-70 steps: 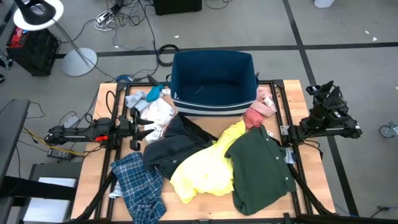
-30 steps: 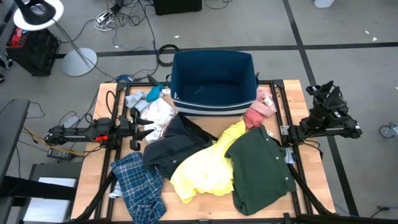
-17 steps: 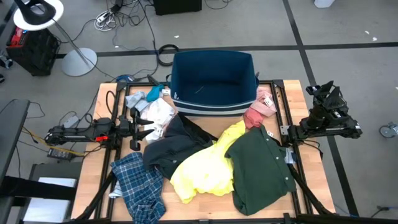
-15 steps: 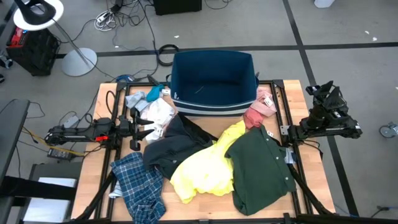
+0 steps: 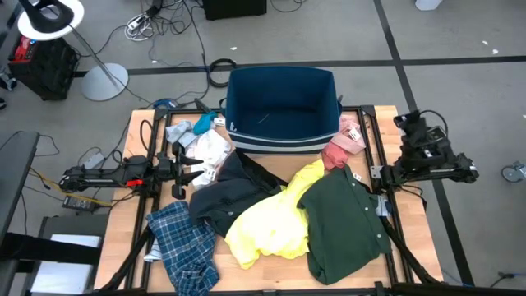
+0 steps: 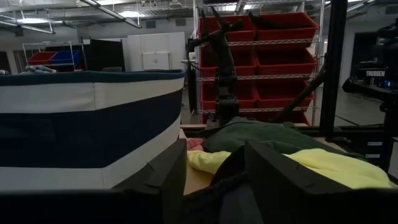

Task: Sort clothes
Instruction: Put the green shirt into the blue bin

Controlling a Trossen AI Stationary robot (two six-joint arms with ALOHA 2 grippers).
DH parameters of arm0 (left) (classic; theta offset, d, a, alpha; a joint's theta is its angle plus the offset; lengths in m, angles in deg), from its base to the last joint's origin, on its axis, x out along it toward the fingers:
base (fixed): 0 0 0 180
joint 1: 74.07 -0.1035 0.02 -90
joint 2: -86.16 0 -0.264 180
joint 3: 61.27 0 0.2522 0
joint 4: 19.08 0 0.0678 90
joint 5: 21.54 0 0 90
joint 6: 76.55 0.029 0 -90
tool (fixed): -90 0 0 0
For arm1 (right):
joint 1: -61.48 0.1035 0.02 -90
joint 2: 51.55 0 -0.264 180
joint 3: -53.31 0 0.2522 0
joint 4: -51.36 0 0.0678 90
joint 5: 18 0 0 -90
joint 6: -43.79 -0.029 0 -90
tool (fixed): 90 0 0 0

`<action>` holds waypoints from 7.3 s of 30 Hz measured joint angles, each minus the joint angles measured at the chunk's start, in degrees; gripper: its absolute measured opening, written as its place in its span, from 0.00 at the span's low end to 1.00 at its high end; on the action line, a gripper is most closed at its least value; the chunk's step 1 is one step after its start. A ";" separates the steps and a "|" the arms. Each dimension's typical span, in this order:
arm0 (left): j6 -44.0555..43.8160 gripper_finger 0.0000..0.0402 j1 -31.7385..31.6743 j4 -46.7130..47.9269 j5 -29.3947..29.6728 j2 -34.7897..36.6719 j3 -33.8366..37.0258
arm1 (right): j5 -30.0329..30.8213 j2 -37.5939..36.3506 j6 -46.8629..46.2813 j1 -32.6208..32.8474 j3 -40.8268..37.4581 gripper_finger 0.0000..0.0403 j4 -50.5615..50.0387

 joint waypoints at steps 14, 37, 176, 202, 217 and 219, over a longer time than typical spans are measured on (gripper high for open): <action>-0.02 0.42 0.01 -0.01 0.02 0.00 0.00 | 0.02 0.00 0.07 0.02 -0.02 0.38 -15.11; -0.02 0.42 0.00 0.00 0.00 0.00 0.00 | 0.02 0.04 -3.10 0.01 -0.01 0.38 -50.82; -0.02 0.42 0.00 0.00 0.01 0.00 0.00 | -11.72 56.52 -75.91 17.98 21.25 0.76 -121.78; -0.01 0.42 0.00 0.02 0.02 0.00 0.00 | 12.52 58.19 -57.78 15.87 73.46 0.01 -153.29; -0.02 0.42 0.01 0.00 0.01 0.00 0.00 | 10.23 72.38 -14.24 -1.98 111.40 0.01 -134.36; 0.00 0.42 0.02 0.00 0.02 0.00 0.00 | 8.65 75.43 -9.77 -4.78 116.46 0.01 -132.03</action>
